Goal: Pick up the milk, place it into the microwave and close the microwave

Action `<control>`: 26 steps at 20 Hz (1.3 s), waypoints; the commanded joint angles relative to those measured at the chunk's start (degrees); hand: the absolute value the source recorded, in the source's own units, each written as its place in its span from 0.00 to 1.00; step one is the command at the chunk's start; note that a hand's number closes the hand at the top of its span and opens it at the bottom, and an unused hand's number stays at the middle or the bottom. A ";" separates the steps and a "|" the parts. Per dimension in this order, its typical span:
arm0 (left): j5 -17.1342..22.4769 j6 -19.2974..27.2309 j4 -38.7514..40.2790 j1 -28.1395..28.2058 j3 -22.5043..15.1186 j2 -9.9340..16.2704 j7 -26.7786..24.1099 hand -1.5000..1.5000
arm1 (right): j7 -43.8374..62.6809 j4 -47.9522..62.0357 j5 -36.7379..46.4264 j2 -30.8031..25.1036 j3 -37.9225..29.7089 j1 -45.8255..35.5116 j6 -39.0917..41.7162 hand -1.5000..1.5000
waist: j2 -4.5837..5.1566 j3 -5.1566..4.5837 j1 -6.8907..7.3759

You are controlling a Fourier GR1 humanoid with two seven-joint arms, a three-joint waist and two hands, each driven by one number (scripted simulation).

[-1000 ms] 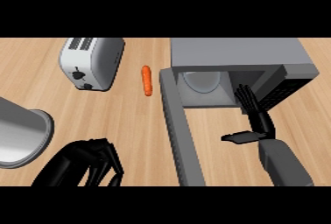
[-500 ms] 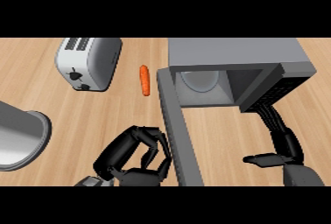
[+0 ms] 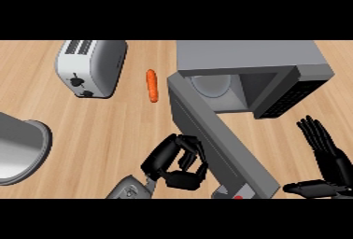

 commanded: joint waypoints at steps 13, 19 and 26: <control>24.26 21.44 22.77 -16.84 -17.52 -0.18 -10.93 1.00 | 12.17 -24.71 -13.97 -5.03 0.88 5.42 9.91 0.00 | 1.19 -0.22 -5.15; 33.38 24.83 21.52 -20.28 -18.60 -0.17 -14.65 1.00 | 16.26 -29.41 -17.39 -5.90 1.83 5.35 10.95 0.00 | 1.59 -0.28 -6.38; 40.04 35.40 19.64 -25.14 -16.55 -0.18 -16.11 1.00 | 17.98 -31.58 -18.62 -10.86 -0.18 2.29 13.22 0.00 | 2.02 -0.31 -8.91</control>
